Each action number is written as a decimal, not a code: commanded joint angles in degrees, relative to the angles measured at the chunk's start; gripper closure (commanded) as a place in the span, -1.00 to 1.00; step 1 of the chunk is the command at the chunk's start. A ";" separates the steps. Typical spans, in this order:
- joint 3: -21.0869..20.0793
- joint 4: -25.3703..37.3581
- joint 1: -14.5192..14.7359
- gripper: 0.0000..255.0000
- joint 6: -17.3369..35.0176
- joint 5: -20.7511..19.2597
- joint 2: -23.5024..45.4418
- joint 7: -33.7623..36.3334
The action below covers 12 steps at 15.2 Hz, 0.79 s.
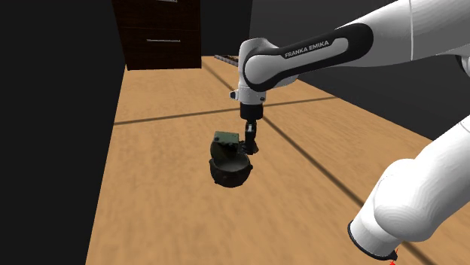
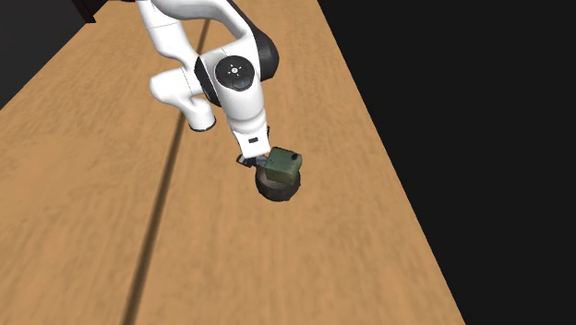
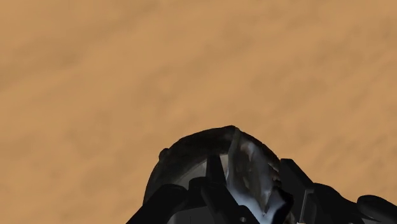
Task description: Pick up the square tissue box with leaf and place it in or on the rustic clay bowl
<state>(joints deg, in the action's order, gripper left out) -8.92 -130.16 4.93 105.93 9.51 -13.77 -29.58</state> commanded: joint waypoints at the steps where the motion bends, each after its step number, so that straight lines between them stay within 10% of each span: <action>1: -0.11 -1.05 0.04 1.00 1.75 0.05 0.61 -0.11; 9: -0.11 -1.05 0.04 1.00 1.75 0.05 0.61 -0.11; 10: -0.11 -1.05 0.04 -1.00 1.75 0.05 0.61 -0.10; 12: -0.12 -1.04 0.05 -1.00 1.74 0.05 0.61 -0.10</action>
<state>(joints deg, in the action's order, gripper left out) -9.03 -131.21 4.98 107.68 9.56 -13.16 -29.68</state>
